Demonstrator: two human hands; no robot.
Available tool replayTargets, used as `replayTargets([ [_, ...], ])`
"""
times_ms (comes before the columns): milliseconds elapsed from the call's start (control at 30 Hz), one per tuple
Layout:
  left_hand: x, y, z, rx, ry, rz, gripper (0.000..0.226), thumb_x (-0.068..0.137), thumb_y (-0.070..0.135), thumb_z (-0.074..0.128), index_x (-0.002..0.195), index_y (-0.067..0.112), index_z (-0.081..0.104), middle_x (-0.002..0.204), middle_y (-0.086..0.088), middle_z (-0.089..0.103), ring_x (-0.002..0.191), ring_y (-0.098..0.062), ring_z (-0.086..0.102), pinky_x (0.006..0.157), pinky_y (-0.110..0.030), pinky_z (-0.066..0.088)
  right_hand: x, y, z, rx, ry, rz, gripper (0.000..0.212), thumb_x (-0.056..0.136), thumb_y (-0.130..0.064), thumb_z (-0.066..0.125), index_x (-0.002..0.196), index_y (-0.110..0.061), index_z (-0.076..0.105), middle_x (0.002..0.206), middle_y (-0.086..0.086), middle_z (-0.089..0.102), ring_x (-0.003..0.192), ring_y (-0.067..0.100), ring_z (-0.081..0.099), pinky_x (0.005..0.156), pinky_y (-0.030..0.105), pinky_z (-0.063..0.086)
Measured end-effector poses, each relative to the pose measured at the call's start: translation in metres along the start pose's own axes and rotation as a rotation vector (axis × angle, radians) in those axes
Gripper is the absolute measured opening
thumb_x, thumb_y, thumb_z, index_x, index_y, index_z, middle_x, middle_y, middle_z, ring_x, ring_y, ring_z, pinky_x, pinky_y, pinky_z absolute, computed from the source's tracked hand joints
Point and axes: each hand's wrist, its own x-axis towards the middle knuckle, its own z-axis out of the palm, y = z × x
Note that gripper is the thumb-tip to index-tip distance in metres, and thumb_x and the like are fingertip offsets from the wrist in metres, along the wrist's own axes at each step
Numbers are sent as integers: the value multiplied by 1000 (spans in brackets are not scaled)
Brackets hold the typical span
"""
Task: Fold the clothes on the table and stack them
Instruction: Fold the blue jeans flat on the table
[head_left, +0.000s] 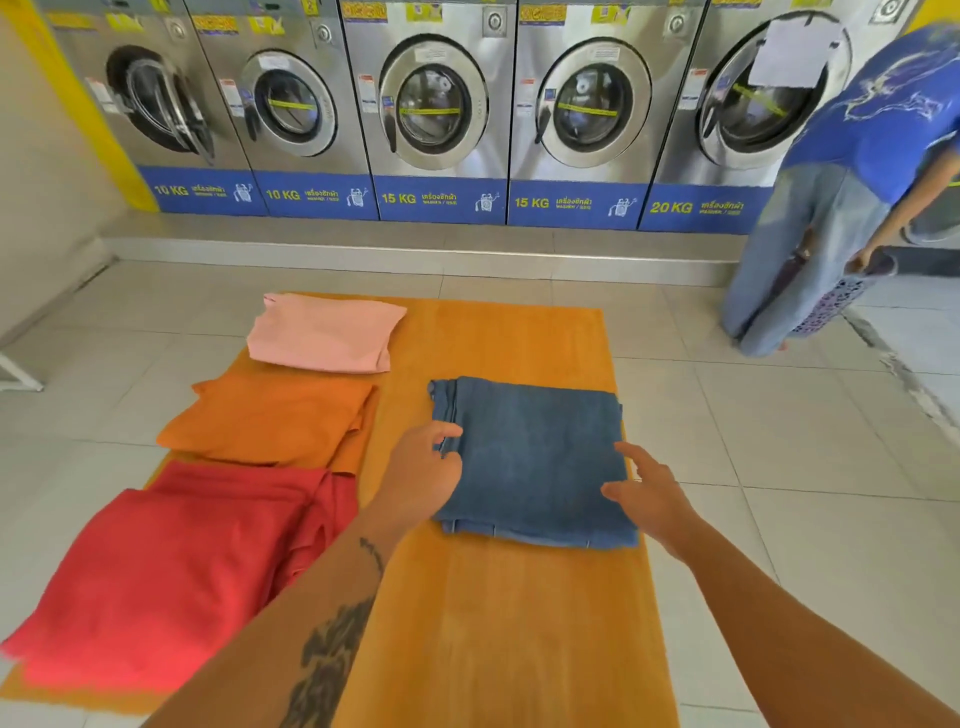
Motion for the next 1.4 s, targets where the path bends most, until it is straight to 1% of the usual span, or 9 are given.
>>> replayTargets([
  [100, 7, -16, 8, 27, -87, -150, 55, 91, 27, 54, 144, 27, 40, 146, -11, 37, 84, -15, 61, 61, -21, 48, 6, 5, 9, 76, -59, 3, 70, 89, -16, 62, 150, -35, 32, 150, 4, 40, 122, 27, 51, 97, 39, 46],
  [200, 11, -35, 18, 160, -217, -312, 81, 82, 52, 52, 152, 44, 12, 149, -3, 23, 125, -34, 42, 97, -39, 44, 11, 9, 17, 120, -78, -16, 73, 90, -18, 63, 152, -35, 29, 154, -3, 37, 137, 25, 41, 105, 41, 41],
  [300, 16, -47, 31, 266, -182, -222, 88, 85, 51, 55, 153, 44, 0, 140, -4, 30, 126, -32, 29, 97, -38, 37, 18, 11, 22, 188, -109, 38, 72, 89, -18, 66, 149, -38, 32, 149, -6, 41, 131, 23, 45, 106, 42, 43],
  [533, 60, -50, 35, -148, -164, -38, 86, 85, 15, 67, 153, 39, 20, 149, 13, 36, 135, -11, 39, 99, -21, 42, 58, -15, 47, 110, -32, 56, 77, 82, -10, 67, 144, -44, 37, 129, -7, 46, 107, 19, 53, 82, 31, 45],
  [733, 131, -26, 29, -125, -62, 47, 72, 92, 22, 62, 152, 35, 25, 146, 11, 39, 136, -11, 38, 100, -19, 33, 128, -59, 40, -40, 80, 10, 69, 83, -15, 69, 142, -39, 42, 132, 0, 52, 100, 19, 53, 72, 27, 44],
  [967, 203, -16, 35, 158, -149, -7, 74, 94, 33, 57, 155, 32, 16, 150, -7, 35, 132, -26, 42, 106, -36, 39, 184, -77, 41, -259, 143, -7, 70, 85, -17, 64, 149, -32, 38, 143, 7, 50, 124, 30, 51, 100, 42, 47],
  [1233, 211, -23, 38, 147, -187, -22, 73, 94, 39, 55, 155, 34, 14, 153, -7, 30, 137, -28, 36, 111, -42, 36, 198, -73, 41, -405, 105, -4, 70, 89, -26, 60, 152, -33, 29, 142, 11, 48, 124, 33, 50, 100, 44, 46],
  [1333, 202, -20, 20, 127, -233, -49, 71, 94, 38, 51, 154, 37, 14, 152, -5, 29, 129, -27, 44, 103, -39, 44, 179, -78, 44, -612, 135, 57, 70, 89, -36, 53, 152, -36, 22, 143, 13, 40, 122, 36, 46, 101, 50, 44],
  [1400, 191, -21, 4, 111, -216, -47, 65, 95, 31, 49, 153, 34, 22, 151, -3, 29, 108, -16, 56, 82, -26, 52, 158, -81, 48, -742, 198, 20, 68, 86, -35, 52, 149, -35, 27, 146, 11, 33, 126, 34, 38, 101, 49, 38],
])
